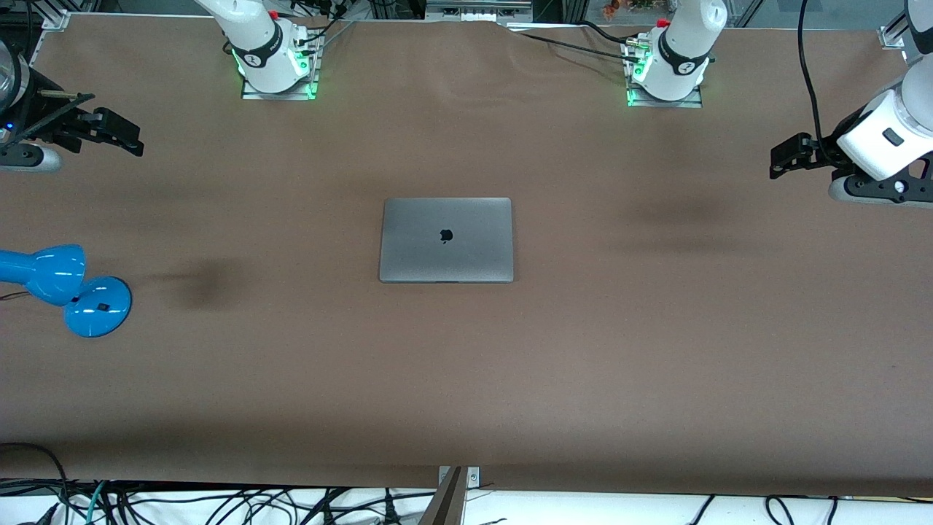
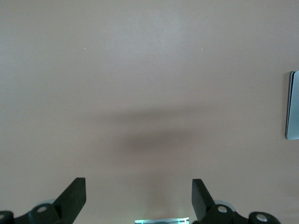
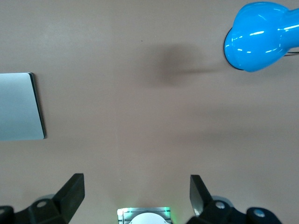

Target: Close laptop with both arms from behind

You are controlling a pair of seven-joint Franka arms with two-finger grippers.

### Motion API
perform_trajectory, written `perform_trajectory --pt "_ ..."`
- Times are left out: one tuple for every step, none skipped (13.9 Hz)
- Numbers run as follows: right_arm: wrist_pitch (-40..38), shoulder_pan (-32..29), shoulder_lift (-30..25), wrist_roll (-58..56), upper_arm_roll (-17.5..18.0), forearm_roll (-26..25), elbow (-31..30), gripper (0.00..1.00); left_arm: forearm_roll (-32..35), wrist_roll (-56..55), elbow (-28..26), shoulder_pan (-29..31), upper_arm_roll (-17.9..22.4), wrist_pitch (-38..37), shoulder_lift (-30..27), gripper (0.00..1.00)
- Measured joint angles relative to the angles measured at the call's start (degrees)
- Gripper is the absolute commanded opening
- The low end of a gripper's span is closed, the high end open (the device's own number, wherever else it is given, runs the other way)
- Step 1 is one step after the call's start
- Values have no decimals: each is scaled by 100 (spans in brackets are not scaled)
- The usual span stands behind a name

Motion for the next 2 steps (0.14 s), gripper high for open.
perform_trajectory --pt "1 0 2 1 0 0 0 100 0 0 0 1 -6 -15 -2 100" --pt "5 0 4 3 0 0 0 100 0 0 0 1 -15 -47 -3 100"
